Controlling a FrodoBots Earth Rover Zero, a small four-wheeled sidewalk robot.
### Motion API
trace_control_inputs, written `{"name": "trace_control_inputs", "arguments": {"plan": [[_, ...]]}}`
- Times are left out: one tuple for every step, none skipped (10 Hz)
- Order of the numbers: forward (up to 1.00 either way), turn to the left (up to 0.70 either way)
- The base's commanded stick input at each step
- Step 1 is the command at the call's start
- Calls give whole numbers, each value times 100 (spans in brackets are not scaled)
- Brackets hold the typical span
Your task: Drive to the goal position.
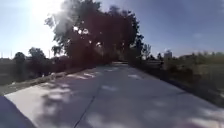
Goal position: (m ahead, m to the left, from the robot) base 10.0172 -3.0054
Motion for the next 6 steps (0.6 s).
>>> {"name": "trace_control_inputs", "arguments": {"plan": [[70,0],[70,0],[70,11],[70,35],[70,35],[70,30]]}}
